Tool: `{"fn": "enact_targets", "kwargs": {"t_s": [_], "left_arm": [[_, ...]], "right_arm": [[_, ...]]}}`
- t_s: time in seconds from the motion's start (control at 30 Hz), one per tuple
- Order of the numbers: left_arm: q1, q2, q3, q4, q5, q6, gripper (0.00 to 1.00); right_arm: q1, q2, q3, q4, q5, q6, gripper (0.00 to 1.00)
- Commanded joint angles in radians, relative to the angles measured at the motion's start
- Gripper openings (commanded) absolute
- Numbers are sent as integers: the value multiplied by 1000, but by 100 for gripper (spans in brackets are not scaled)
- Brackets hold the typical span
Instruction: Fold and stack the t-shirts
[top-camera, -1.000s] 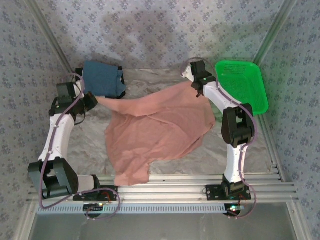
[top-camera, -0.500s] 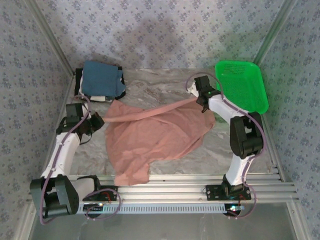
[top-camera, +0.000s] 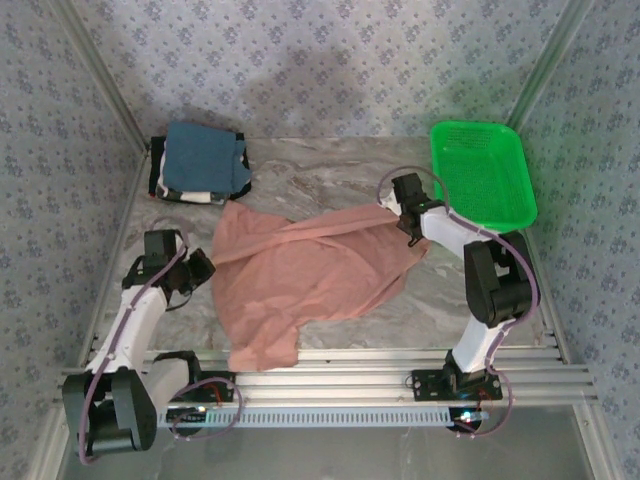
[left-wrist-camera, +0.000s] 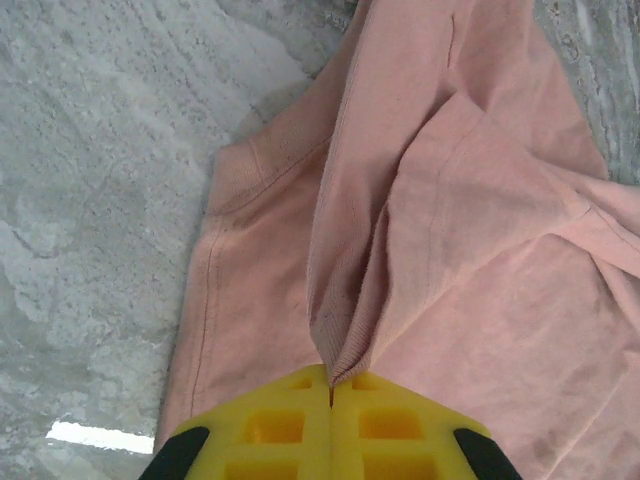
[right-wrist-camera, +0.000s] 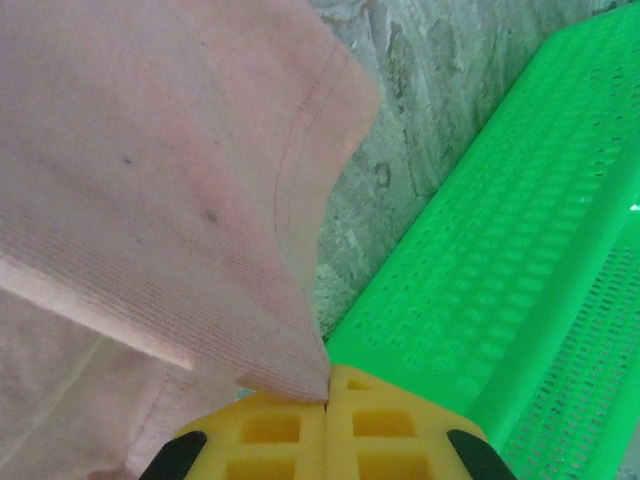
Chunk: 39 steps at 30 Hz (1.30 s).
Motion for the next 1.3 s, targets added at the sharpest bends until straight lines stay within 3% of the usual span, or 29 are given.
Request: {"fn": "enact_targets", "kwargs": {"t_s": [0.0, 0.33, 0.5, 0.93, 1.27], "left_arm": [[-7, -59, -13, 0, -17, -35, 0], [-14, -241, 64, -136, 1, -103, 0], [-40, -286, 24, -150, 11, -151, 0], [-315, -364, -78, -146, -155, -330, 0], [-358, -308, -175, -139, -203, -384, 0]], "right_arm": [[-5, -50, -25, 16, 19, 31, 0], [-15, -41, -18, 11, 11, 37, 0], [-16, -32, -17, 11, 9, 34, 0], [-24, -24, -8, 9, 2, 29, 0], [-22, -37, -20, 2, -10, 38, 0]]}}
